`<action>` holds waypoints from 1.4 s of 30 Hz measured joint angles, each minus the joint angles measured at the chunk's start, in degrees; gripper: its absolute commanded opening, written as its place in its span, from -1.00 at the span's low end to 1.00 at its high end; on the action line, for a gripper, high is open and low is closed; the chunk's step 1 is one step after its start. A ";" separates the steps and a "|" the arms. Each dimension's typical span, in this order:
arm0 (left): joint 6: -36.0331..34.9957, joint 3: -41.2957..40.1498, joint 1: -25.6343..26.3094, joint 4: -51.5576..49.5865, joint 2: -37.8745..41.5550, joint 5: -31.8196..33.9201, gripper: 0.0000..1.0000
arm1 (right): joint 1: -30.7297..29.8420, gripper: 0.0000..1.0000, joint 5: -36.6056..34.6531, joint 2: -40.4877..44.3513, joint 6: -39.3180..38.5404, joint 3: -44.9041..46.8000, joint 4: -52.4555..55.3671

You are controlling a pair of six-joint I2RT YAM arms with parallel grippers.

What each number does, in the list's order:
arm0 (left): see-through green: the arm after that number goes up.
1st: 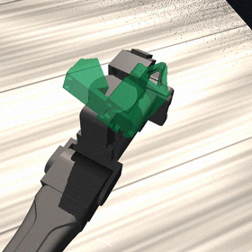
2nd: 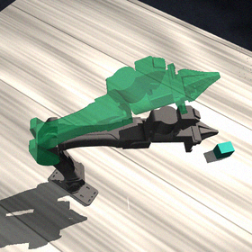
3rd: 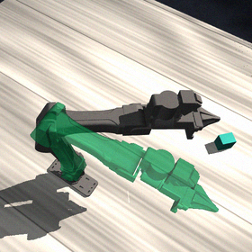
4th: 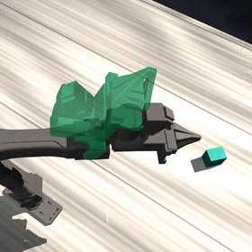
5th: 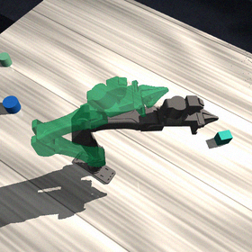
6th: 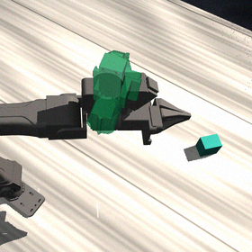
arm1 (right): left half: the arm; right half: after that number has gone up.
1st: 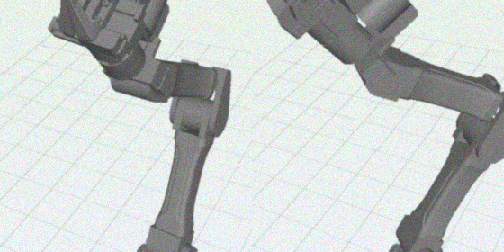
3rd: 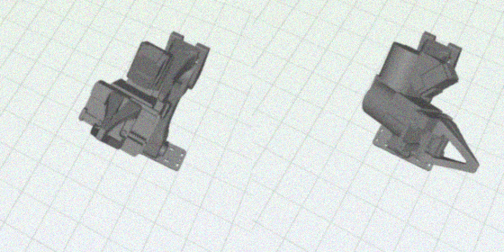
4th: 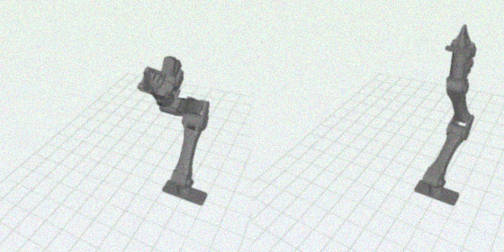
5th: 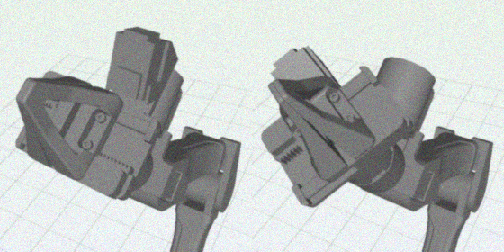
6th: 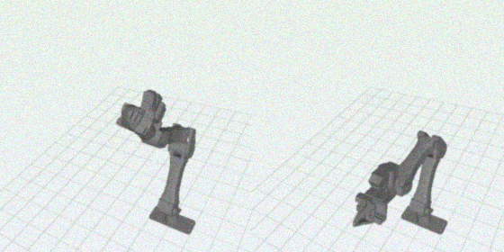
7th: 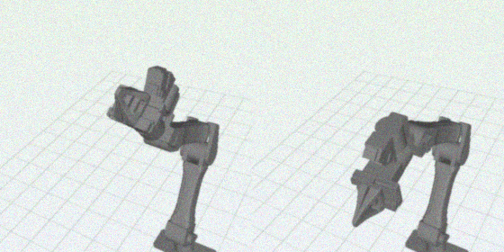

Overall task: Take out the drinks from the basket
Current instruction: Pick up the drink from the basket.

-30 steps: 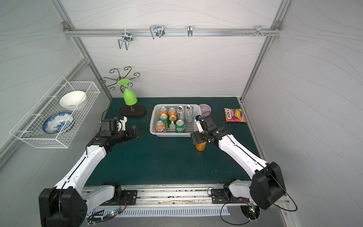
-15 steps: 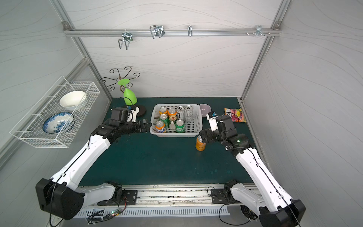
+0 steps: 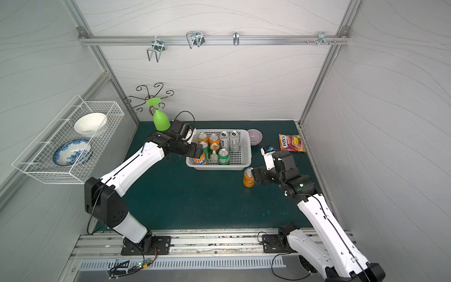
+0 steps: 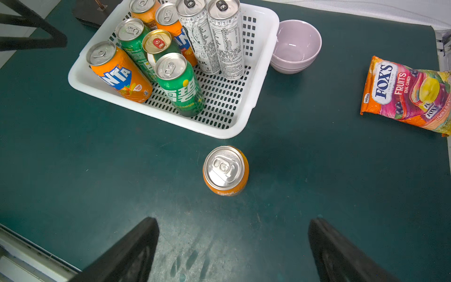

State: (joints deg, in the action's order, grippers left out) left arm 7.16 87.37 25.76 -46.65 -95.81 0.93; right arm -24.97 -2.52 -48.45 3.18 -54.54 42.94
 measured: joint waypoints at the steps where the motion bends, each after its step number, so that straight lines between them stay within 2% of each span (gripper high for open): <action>1: -0.22 0.61 0.09 -0.42 -0.87 0.13 0.97 | 0.00 0.98 -0.04 0.42 0.00 0.20 0.02; 8: -1.88 6.05 0.24 -2.80 -8.55 0.39 0.97 | 0.20 0.98 -0.39 1.75 0.00 1.03 0.79; 24: -2.01 12.15 0.39 -6.75 -19.19 0.13 0.92 | 0.20 0.98 -0.50 1.73 -0.02 1.68 1.77; 42: -2.54 15.15 1.79 -10.34 -23.65 1.46 0.54 | 0.20 0.98 -0.24 1.64 -0.07 1.68 1.73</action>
State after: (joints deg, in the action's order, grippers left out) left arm 4.62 102.52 27.55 -56.99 -119.46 2.39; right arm -24.77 -2.76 -46.81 3.11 -52.86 44.66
